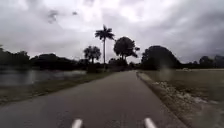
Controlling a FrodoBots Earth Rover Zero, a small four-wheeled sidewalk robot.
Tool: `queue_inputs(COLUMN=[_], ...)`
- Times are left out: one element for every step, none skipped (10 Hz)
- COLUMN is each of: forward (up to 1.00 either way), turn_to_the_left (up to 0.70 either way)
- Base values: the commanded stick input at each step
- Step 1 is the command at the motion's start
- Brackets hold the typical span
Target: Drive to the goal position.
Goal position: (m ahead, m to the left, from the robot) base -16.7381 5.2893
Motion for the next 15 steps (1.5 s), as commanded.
queue_inputs(forward=[0.09,0.09,0.09,0.09,0.09,0.09,0.09,0.09,0.09,0.09,0.09,0.09,0.09,0.09,0.09], turn_to_the_left=[0.18,0.18,0.18,0.18,0.18,0.18,0.18,0.18,0.18,0.18,0.18,0.18,0.10,0.02,0.02])
